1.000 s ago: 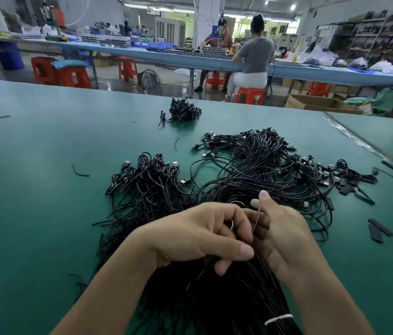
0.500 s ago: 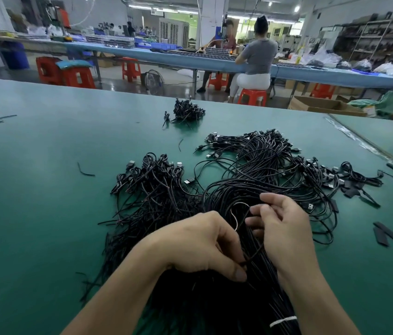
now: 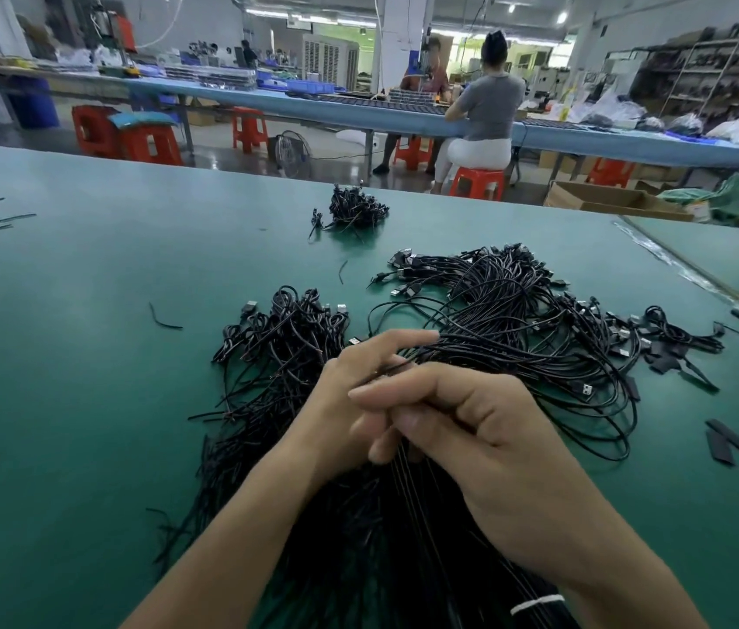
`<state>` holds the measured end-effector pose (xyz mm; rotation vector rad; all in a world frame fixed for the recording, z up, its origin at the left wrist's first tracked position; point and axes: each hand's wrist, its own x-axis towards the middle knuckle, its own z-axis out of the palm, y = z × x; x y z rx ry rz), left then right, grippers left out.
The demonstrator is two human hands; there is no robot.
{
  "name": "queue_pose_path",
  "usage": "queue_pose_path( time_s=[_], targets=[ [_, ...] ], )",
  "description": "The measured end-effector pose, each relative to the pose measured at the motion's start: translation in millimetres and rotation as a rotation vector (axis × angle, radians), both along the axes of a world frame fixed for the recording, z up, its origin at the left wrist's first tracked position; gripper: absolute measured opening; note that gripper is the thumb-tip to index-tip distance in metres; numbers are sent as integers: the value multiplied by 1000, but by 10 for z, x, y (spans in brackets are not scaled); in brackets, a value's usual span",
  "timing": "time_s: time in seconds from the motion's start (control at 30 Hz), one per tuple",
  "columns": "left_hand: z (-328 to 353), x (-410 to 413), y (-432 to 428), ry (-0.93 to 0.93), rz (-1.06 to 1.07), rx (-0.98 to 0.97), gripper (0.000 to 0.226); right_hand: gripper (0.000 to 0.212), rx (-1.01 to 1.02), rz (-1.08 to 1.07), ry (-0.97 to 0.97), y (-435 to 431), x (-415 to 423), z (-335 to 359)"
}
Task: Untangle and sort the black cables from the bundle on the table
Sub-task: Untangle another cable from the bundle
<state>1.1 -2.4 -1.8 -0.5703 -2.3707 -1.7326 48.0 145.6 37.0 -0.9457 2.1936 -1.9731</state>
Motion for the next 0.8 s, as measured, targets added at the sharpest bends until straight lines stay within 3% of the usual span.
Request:
queue_pose_path(
  time_s=[0.13,0.2,0.3,0.43,0.5,0.6,0.67,0.73,0.8],
  targets=[
    [-29,-31,-5,56,306,44,9,27,-56,76,-70,98,14,67],
    [-18,-68,-36,95,512,58,9,27,-213,35,-199,174,1,130],
    [18,-74,-42,156,684,72,27,17,-557,-185,-385,276,-33,171],
    [92,-59,-13,346,729,206,35,42,-667,-532,-386,380,-102,129],
    [122,-44,-11,362,693,224,36,47,-516,-719,-343,413,-145,67],
    [121,-16,-13,251,700,-41,40,36,33,-895,-189,431,-203,-66],
    [115,14,4,143,687,-263,44,26,353,-838,-117,412,-217,-176],
    [116,46,38,26,601,-350,51,21,639,-744,-83,368,-200,-258],
    [120,65,60,-79,505,-346,56,17,671,-672,-76,326,-191,-275]
  ],
)
